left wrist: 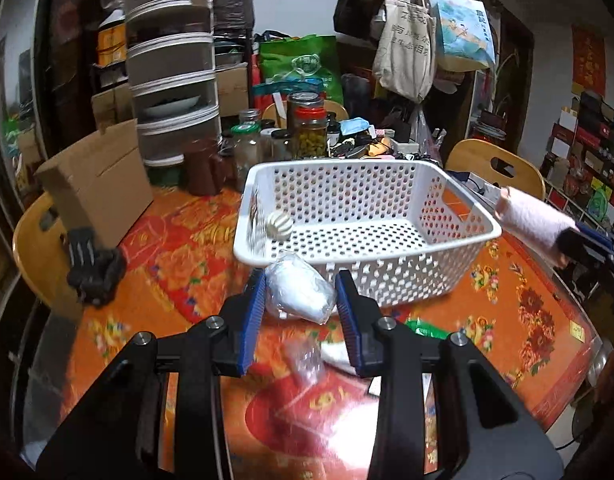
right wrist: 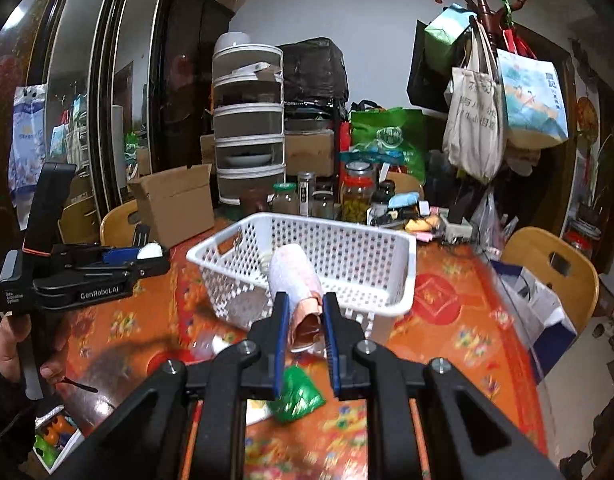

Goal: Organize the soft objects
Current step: 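Carry the white bundle with the left tool while the right tool carries the rolled towel to the basket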

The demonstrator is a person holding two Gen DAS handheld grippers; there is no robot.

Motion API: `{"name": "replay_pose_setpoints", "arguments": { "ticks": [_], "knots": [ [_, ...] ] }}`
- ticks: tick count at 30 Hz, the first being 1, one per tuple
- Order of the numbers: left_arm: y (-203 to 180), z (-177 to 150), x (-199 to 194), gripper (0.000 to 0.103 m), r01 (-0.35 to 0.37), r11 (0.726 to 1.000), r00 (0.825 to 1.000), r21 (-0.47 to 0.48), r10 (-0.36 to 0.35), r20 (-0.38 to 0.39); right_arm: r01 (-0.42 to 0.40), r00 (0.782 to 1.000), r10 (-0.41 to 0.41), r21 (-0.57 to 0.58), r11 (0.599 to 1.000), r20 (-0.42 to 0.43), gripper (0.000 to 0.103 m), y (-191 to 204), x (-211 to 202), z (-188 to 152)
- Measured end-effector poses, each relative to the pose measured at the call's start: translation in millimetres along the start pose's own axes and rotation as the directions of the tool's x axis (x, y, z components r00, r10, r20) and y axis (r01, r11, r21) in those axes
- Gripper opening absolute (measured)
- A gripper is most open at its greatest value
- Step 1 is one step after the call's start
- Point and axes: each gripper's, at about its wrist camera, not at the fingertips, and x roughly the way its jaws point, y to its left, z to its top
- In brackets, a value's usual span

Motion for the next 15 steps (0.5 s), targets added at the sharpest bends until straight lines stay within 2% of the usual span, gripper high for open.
{"name": "replay_pose_setpoints", "arguments": {
  "ticks": [8, 15],
  "knots": [
    [-17, 63, 42, 0.033, 0.014, 1.0, 0.999, 0.027, -0.013, -0.036, 0.027, 0.998, -0.028, -0.008, 1.0, -0.063, 0.015, -13, 46, 38],
    [-42, 87, 100, 0.033, -0.002, 0.997, 0.995, 0.077, 0.009, -0.095, 0.058, 0.984, -0.055, 0.012, 0.998, -0.167, 0.015, -28, 101, 43]
  ]
}}
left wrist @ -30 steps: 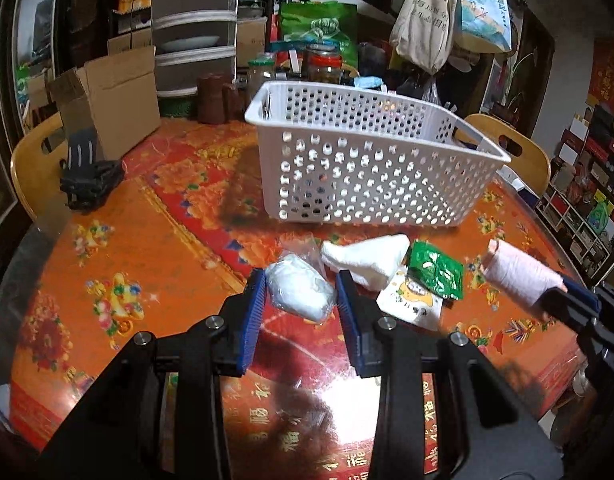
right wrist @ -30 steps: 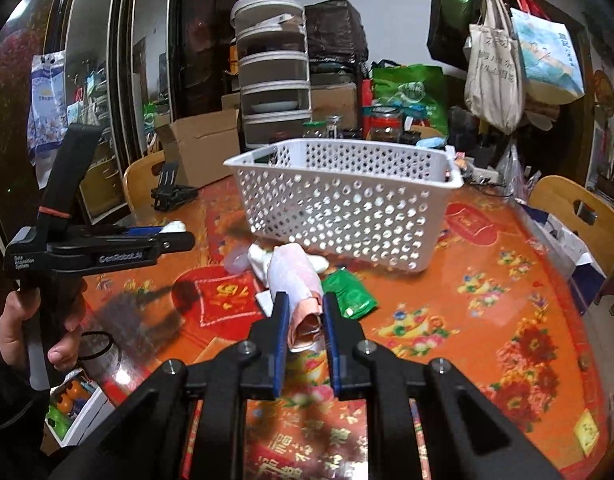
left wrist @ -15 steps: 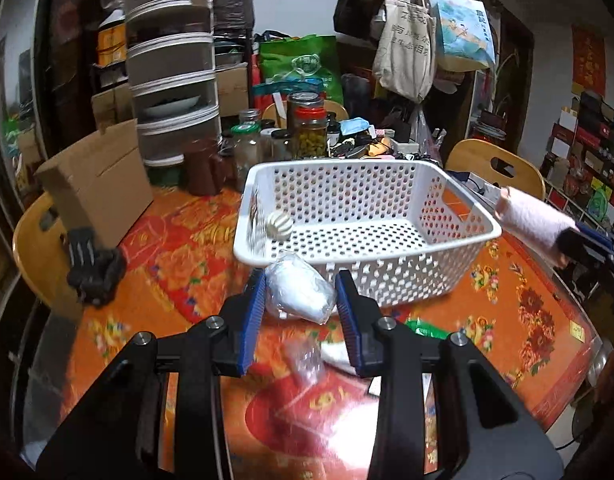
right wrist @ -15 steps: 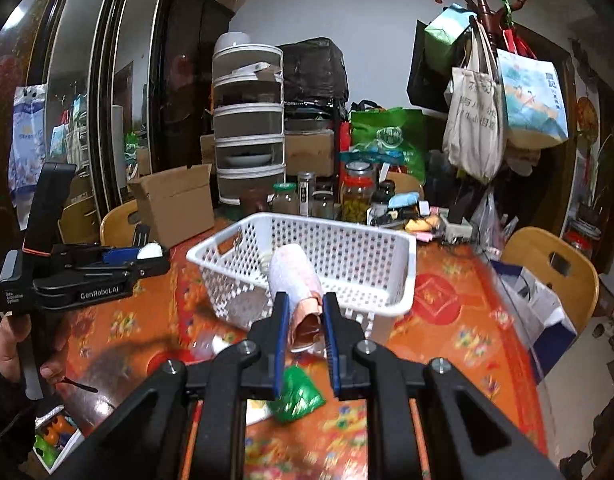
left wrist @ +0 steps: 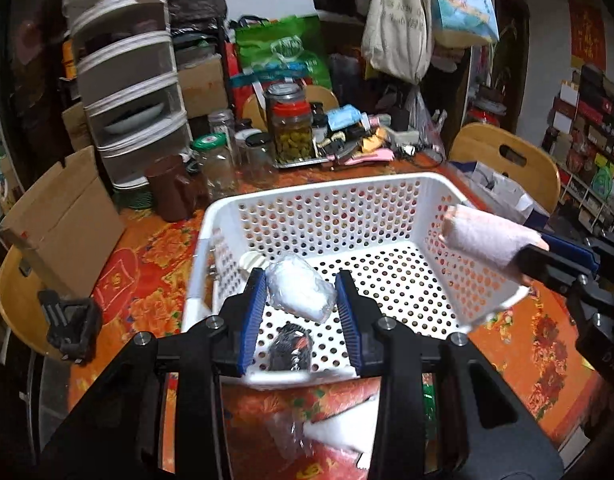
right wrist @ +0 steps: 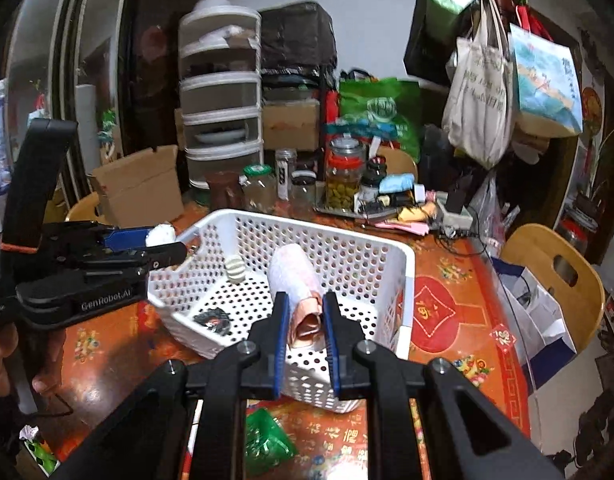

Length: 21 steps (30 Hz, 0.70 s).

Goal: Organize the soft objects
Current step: 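Carry the white bundle with the left tool while the right tool carries the rolled towel to the basket, then open the left tool over the basket while the right tool releases the towel inside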

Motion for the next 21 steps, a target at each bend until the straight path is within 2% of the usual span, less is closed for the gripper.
{"name": "replay_pose_setpoints", "arguments": {
  "ticks": [7, 11, 21],
  "knots": [
    [-18, 11, 63, 0.033, -0.023, 0.999, 0.995, 0.041, 0.027, -0.097, 0.02, 0.994, -0.015, 0.049, 0.999, -0.108, 0.015, -23, 54, 0],
    [-18, 8, 91, 0.033, -0.006, 1.0, 0.987, 0.03, 0.011, -0.158, 0.006, 0.987, 0.007, 0.084, 0.996, -0.158, 0.015, -33, 76, -2],
    [-13, 4, 118, 0.033, 0.014, 1.0, 0.976, -0.009, -0.015, -0.219, 0.003, 0.978, 0.02, 0.112, 0.994, -0.206, 0.015, -38, 101, -5]
  ]
}}
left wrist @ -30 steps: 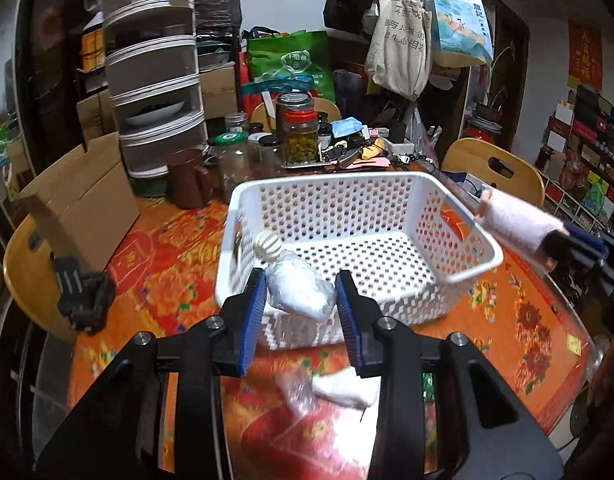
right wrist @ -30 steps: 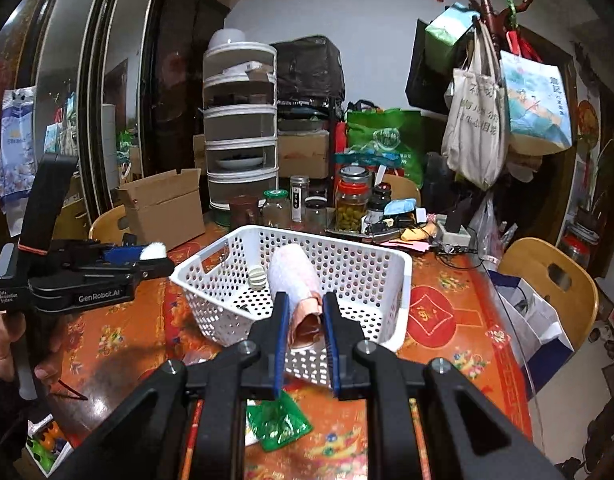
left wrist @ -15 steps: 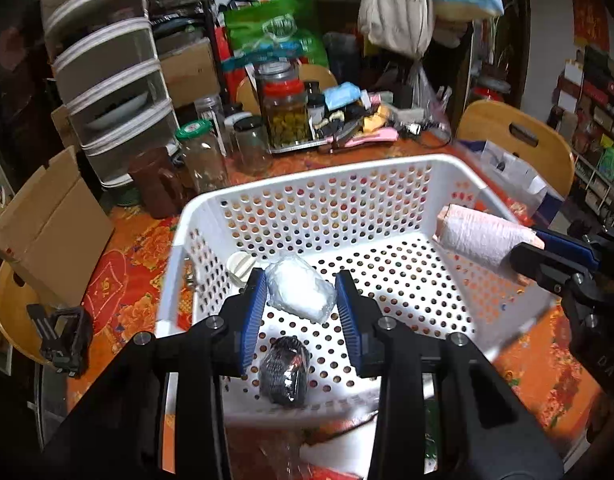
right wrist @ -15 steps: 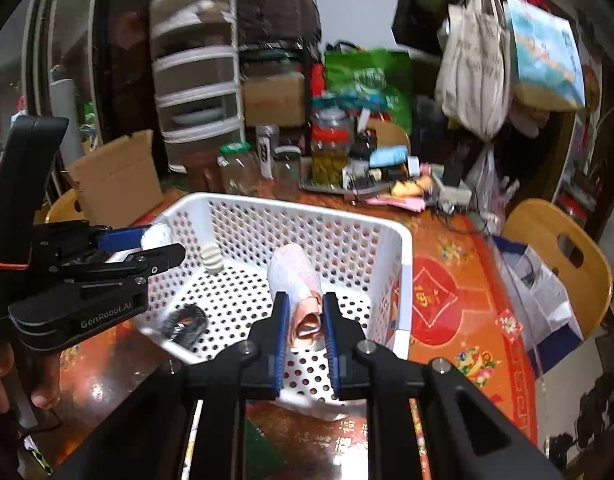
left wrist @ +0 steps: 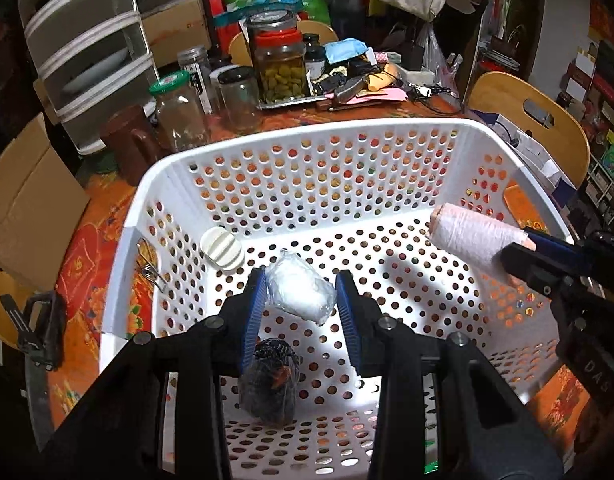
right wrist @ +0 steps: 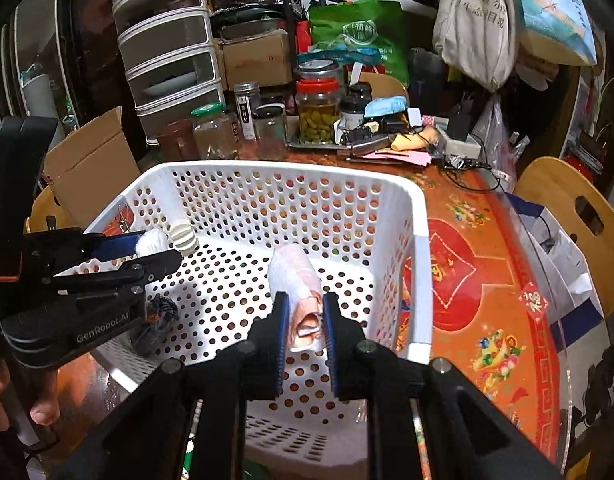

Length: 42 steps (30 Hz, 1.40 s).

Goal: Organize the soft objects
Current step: 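Open the left tool over the basket while the right tool releases the towel inside, then grasp the clear plastic bag with the left tool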

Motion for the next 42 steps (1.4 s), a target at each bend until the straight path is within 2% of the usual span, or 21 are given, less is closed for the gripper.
{"name": "replay_pose_setpoints", "arguments": {
  "ticks": [2, 3, 4, 5, 6, 7, 9, 10, 13, 17, 20, 25, 26, 28, 30, 35, 37, 42],
  "knots": [
    [1, 0, -1, 0.037, 0.014, 1.0, 1.0, -0.003, -0.014, 0.004, -0.015, 1.0, 0.015, 0.006, 1.0, 0.012, 0.016, 0, -2, 2],
    [1, 0, -3, 0.052, 0.006, 1.0, 1.0, 0.001, -0.006, 0.011, -0.028, 0.999, 0.028, 0.008, 1.0, 0.019, 0.019, 0, -4, 3],
    [2, -1, -9, 0.063, -0.013, 1.0, 0.999, 0.007, 0.013, 0.034, -0.039, 0.999, 0.038, 0.01, 0.999, 0.032, 0.022, 1, -9, 3],
    [3, -3, -17, 0.083, -0.027, 1.0, 0.998, 0.009, 0.026, 0.062, -0.041, 0.998, 0.04, 0.014, 0.999, 0.042, 0.027, 1, -15, 3],
    [5, -6, -26, 0.09, -0.038, 0.999, 0.995, 0.011, 0.037, 0.093, -0.035, 0.998, 0.034, 0.018, 0.999, 0.047, 0.047, 2, -22, 2],
    [7, -9, -36, 0.09, -0.041, 0.999, 0.993, 0.01, 0.04, 0.115, -0.034, 0.998, 0.033, 0.015, 0.999, 0.059, 0.07, 4, -30, 1],
    [14, -17, -58, 0.09, -0.027, 1.0, 0.991, 0.007, 0.026, 0.129, -0.038, 0.993, 0.038, 0.0, 0.999, 0.11, 0.082, 6, -52, -8],
    [19, -23, -72, 0.09, -0.024, 1.0, 0.99, 0.011, 0.023, 0.139, -0.042, 0.991, 0.042, -0.003, 0.999, 0.13, 0.082, 7, -63, -15],
    [35, -41, -110, 0.092, -0.101, 0.994, 0.983, 0.034, 0.094, 0.16, -0.071, 0.988, 0.068, 0.015, 0.997, 0.139, 0.084, 3, -89, -42],
    [65, -72, -149, 0.101, -0.203, 0.978, 0.969, 0.055, 0.193, 0.153, -0.098, 0.989, 0.088, 0.072, 0.993, 0.123, 0.084, -12, -109, -83],
    [85, -105, -156, 0.103, -0.187, 0.982, 0.978, 0.03, 0.183, 0.104, -0.091, 0.993, 0.082, 0.105, 0.99, 0.089, 0.085, -18, -111, -112],
    [92, -161, -118, 0.103, -0.079, 0.996, 0.997, -0.036, 0.079, 0.005, -0.12, 0.993, 0.121, 0.128, 0.984, 0.002, 0.085, -12, -84, -144],
    [91, -172, -104, 0.103, -0.036, 0.998, 0.999, -0.058, 0.035, -0.028, -0.117, 0.992, 0.121, 0.125, 0.985, -0.023, 0.085, -9, -75, -147],
    [85, -187, -82, 0.103, -0.003, 0.997, 0.998, -0.074, -0.002, -0.07, -0.122, 0.989, 0.131, 0.126, 0.985, -0.069, 0.085, -3, -58, -152],
    [75, -194, -68, 0.102, 0.001, 0.998, 0.996, -0.056, -0.006, -0.085, -0.106, 0.986, 0.12, 0.112, 0.988, -0.118, 0.085, 6, -41, -155],
    [62, -190, -48, 0.102, -0.012, 0.999, 0.997, -0.043, 0.008, -0.081, -0.143, 0.982, 0.152, 0.086, 0.986, -0.108, 0.085, 19, -26, -153],
    [58, -189, -39, 0.102, 0.005, 0.999, 0.995, -0.052, -0.01, -0.095, -0.151, 0.982, 0.158, 0.075, 0.986, -0.1, 0.085, 24, -22, -150],
    [48, -190, -25, 0.102, -0.012, 0.999, 0.997, -0.043, 0.009, -0.081, -0.137, 0.98, 0.135, -0.004, 0.991, -0.147, 0.085, 44, -5, -148]
  ]
}}
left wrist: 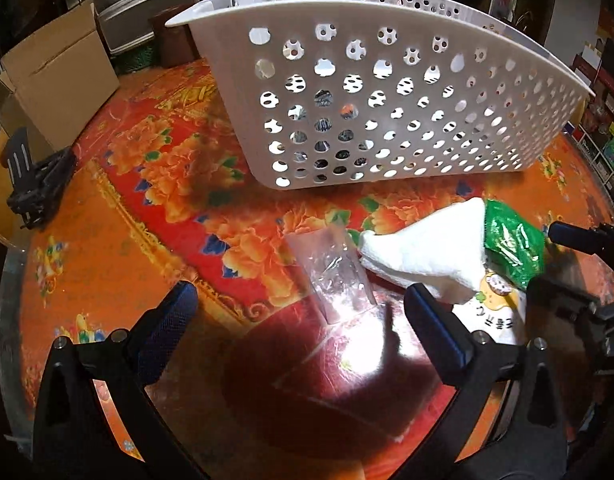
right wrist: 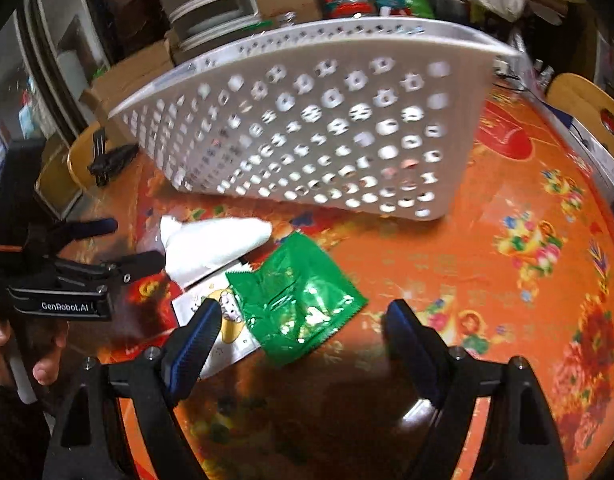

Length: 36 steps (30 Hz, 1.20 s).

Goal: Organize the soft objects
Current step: 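Grasp the clear plastic bag with the left tool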

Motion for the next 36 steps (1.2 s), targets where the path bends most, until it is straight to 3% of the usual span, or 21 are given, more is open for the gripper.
{"name": "replay_pose_setpoints", "arguments": {
  "ticks": [11, 20, 25, 30, 33, 36],
  "knots": [
    [-9, -3, 12, 0.103, 0.026, 1.0, 0.999, 0.006, -0.026, 0.039, 0.078, 0.997, -0.076, -0.08, 0.994, 0.018, 0.084, 16, 10, -1],
    [1, 2, 22, 0.097, 0.053, 0.998, 0.997, -0.022, -0.052, 0.052, 0.099, 0.995, -0.096, -0.114, 0.988, 0.031, 0.069, 27, 14, -2],
    [-1, 1, 18, 0.077, 0.065, 0.998, 0.995, -0.002, -0.065, 0.081, 0.103, 0.994, -0.1, -0.12, 0.987, 0.032, 0.067, 25, 13, -3],
    [-1, -4, 10, 0.043, 0.069, 0.998, 0.992, -0.009, -0.068, 0.103, 0.107, 0.994, -0.103, -0.121, 0.987, 0.042, 0.063, 26, 11, -4],
    [1, -5, 9, 0.032, 0.073, 0.997, 0.992, -0.014, -0.071, 0.108, 0.111, 0.993, -0.106, -0.124, 0.986, 0.052, 0.06, 26, 8, -4],
    [2, -7, 7, 0.029, 0.08, 0.997, 0.991, -0.015, -0.078, 0.11, 0.105, 0.993, -0.097, -0.128, 0.986, 0.069, 0.051, 27, 2, -7]
  ]
}}
